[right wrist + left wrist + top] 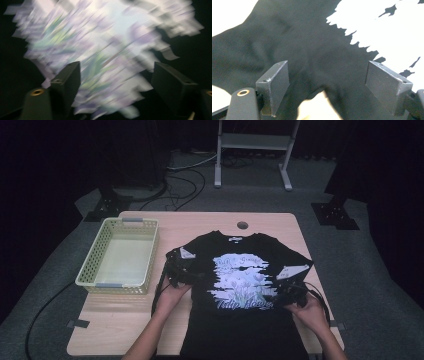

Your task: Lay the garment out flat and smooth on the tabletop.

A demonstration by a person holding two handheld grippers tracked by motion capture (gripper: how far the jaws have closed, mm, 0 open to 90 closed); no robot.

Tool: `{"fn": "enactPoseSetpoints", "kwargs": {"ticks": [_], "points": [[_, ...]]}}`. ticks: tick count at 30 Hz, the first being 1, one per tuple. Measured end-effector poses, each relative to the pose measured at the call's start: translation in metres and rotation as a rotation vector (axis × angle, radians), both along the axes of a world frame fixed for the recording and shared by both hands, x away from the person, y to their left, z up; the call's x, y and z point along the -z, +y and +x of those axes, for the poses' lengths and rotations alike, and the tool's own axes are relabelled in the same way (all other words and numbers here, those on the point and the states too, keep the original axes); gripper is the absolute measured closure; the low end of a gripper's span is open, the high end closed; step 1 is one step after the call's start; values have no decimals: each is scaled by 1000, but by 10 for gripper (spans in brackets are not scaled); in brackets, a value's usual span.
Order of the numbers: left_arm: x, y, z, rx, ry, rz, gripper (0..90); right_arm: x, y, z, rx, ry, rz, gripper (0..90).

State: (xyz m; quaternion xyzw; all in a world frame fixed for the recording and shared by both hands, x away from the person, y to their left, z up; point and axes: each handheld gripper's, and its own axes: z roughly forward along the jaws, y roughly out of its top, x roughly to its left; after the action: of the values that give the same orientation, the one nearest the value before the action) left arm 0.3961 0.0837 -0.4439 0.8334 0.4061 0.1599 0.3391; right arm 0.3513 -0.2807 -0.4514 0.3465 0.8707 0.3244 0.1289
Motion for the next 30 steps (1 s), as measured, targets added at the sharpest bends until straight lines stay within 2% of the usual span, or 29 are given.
{"fn": "enactPoseSetpoints", "kwargs": {"ticks": [2, 4, 7, 9, 11, 13, 16, 20, 24, 30], "points": [[-1, -9, -1, 39, -6, 19, 182, -4, -6, 14, 85, 13, -10, 197], [1, -17, 0, 72, -2, 51, 183, -3, -9, 26, 128, 23, -37, 196], [9, -21, 7, 86, 41, 81, 182, 4, -13, 41, 182, 60, -68, 185], [14, -21, 11, 70, 58, 91, 183, 8, -12, 47, 196, 74, -88, 185], [20, -20, 16, 54, 84, 103, 183, 12, -8, 51, 188, 84, -114, 180], [22, -19, 19, 51, 79, 104, 181, 13, -7, 56, 197, 114, -87, 171], [21, -18, 24, 41, 86, 111, 181, 14, -3, 61, 192, 115, -84, 146], [21, -10, 35, 13, 84, 103, 182, 15, 7, 75, 169, 120, -91, 113], [21, -5, 52, -14, 85, 98, 182, 15, 14, 93, 186, 121, -91, 91], [20, -3, 85, -33, 94, 95, 181, 18, 15, 116, 234, 90, -60, 91]]}}
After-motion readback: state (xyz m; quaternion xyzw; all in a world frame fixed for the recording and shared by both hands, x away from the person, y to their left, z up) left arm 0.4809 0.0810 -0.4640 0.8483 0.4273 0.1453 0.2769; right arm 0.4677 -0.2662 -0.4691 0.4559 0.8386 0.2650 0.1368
